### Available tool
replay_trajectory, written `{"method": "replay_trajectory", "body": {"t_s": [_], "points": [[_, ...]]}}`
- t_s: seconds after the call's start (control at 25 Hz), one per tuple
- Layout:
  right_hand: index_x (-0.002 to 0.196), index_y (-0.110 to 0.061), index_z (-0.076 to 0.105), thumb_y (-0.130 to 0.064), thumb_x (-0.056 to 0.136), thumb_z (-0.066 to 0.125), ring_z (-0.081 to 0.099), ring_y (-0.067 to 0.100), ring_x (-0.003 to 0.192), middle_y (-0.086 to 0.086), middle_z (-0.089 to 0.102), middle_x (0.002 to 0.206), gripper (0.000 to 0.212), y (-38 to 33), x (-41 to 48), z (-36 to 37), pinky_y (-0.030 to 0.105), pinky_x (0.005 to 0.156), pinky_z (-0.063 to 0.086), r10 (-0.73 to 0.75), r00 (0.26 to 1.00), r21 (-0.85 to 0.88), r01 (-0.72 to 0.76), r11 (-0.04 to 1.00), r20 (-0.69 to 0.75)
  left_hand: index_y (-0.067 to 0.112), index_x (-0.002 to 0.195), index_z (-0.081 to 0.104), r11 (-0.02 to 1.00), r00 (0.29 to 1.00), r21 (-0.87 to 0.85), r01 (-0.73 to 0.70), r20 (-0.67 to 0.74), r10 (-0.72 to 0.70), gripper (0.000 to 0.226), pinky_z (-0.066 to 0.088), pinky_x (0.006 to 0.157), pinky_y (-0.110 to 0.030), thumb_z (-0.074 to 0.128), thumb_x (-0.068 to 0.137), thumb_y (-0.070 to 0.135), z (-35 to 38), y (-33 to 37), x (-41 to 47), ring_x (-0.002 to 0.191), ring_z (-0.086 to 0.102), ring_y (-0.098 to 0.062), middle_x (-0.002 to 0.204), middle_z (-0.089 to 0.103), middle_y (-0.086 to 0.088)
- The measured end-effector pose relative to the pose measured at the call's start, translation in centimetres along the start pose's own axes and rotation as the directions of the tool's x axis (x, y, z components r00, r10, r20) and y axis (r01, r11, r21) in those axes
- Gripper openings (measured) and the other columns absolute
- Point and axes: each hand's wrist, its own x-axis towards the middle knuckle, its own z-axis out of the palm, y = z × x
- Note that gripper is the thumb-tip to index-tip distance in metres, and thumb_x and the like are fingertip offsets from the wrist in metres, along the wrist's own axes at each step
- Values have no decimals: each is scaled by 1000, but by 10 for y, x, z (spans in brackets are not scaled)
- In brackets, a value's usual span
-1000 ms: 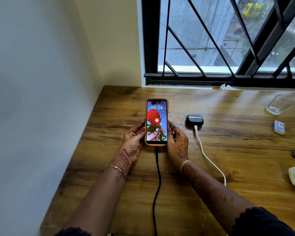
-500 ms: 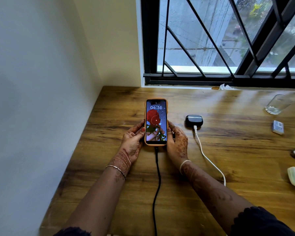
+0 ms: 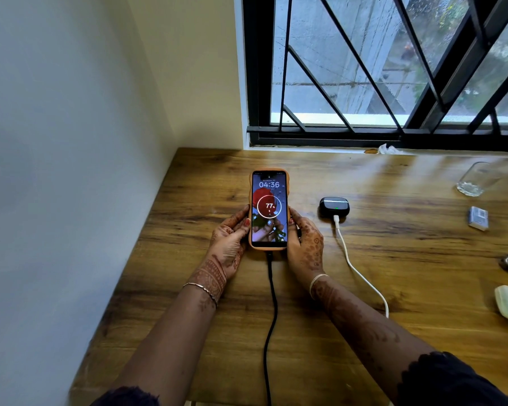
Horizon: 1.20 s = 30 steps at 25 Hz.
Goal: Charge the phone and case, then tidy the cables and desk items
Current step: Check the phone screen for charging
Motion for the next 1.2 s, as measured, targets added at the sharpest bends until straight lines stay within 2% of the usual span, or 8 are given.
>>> {"method": "replay_trajectory", "body": {"t_s": [0.08,0.24,0.4,0.6,0.68,0.92,1.08,1.2], "points": [[127,-17,59,-11,95,50,57,5,96,-8,60,101,34,0,0,0,12,85,44,-7,1000,-7,7,1000,-8,1,129,53,1000,1000,5,3,4,-3,40,59,79,-31,47,91,-10,-1,0,0,91,69,-21,116,64,-15],[127,-17,59,-12,95,50,57,5,96,-7,62,101,34,-1,1,1,17,87,47,0,1000,-4,0,1000,-5,1,130,52,1000,1000,22,4,0,-4,40,59,78,-30,48,91,-9,-1,1,-1,91,69,-20,117,64,-17],[129,-18,57,-13,95,50,57,4,97,-8,61,103,35,1,0,-1,16,86,47,1,1000,2,-1,1000,5,1,130,52,1000,1000,20,7,-6,-7,40,60,77,-30,48,91,-9,-1,1,0,95,67,-22,124,60,-22],[128,-16,59,-12,95,50,56,3,97,-8,61,104,34,2,1,1,-1,80,40,8,1000,-7,-8,1000,5,0,129,52,1000,1000,3,7,-7,-7,40,60,74,-31,46,91,-11,-1,1,0,84,72,-17,124,60,-22],[128,-16,59,-12,95,50,55,3,97,-9,60,103,34,3,1,1,-3,80,38,11,1000,-7,-11,1000,3,-1,131,50,1000,1000,1,5,-4,-5,42,61,71,-29,46,91,-11,0,1,-1,82,73,-16,121,61,-20],[128,-17,59,-12,95,51,57,3,98,-10,60,104,34,1,0,1,15,86,46,6,1000,-10,-6,1000,2,-2,132,49,1000,1000,-11,4,-3,-4,43,61,69,-29,47,90,-11,0,2,-3,84,73,-17,126,58,-24],[128,-17,58,-12,95,51,56,4,101,-5,62,111,34,1,0,-1,19,89,47,19,1000,5,-19,1000,5,-2,130,51,1000,1000,-16,11,5,-11,41,61,69,-30,47,90,-11,-1,2,-4,85,73,-19,126,59,-25],[127,-16,59,-10,94,51,55,2,101,-7,62,111,34,-1,1,0,19,89,47,13,1000,10,-13,1000,-7,-2,132,50,1000,1000,-6,9,-4,-9,43,60,75,-32,47,90,-11,0,2,-2,88,71,-20,128,57,-26]]}}
